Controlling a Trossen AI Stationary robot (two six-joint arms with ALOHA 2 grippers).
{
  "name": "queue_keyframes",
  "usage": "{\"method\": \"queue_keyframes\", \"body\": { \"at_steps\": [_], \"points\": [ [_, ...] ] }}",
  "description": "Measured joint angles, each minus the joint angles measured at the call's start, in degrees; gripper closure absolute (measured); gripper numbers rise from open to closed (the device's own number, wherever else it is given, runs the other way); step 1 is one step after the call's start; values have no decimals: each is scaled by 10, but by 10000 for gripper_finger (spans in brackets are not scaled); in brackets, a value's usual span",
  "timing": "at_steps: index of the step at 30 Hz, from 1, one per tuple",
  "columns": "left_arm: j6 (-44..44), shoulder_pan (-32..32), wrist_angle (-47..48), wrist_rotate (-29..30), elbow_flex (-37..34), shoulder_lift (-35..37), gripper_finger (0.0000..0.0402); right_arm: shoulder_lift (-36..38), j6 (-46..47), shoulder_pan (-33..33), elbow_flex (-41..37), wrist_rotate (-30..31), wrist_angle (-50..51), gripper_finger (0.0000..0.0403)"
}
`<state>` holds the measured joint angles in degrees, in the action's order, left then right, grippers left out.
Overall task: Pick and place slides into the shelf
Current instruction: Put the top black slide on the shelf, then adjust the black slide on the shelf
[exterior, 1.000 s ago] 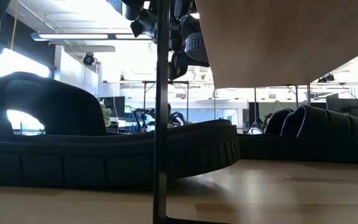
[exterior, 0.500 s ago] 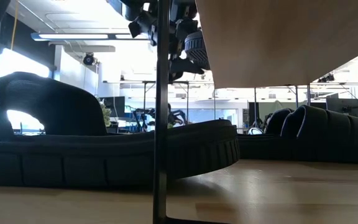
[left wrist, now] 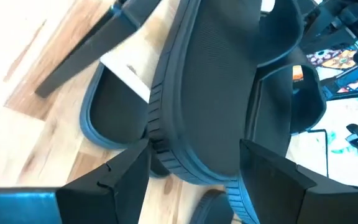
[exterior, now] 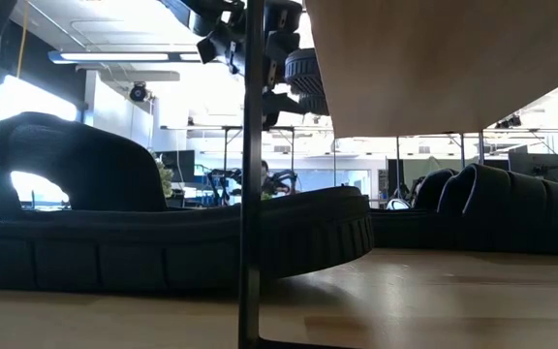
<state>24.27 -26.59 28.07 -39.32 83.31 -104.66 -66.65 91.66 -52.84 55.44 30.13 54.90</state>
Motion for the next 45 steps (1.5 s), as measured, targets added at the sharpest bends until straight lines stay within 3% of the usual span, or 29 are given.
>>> {"method": "queue_keyframes", "body": {
  "at_steps": [14, 19, 22, 27, 34, 45],
  "points": [
    [-28, -47, 99, -26, 0, 20, 174, 0, -2, 15, 0, -2, 3, 403],
    [-129, -52, 250, -95, 0, 52, 174, 0, -2, 15, 0, -11, 4, 403],
    [-221, -45, 358, -102, 0, 84, 174, 0, -2, 15, 0, -19, 5, 403],
    [-256, 18, 414, -2, 0, 135, 178, 0, -2, 15, 0, -24, 6, 403],
    [-178, 144, 324, 172, 0, 151, 218, 0, -6, 15, 0, -36, 6, 403],
    [-129, 212, 230, 210, -12, 122, 279, 0, -6, 15, 0, -36, 13, 403]
  ]
}}
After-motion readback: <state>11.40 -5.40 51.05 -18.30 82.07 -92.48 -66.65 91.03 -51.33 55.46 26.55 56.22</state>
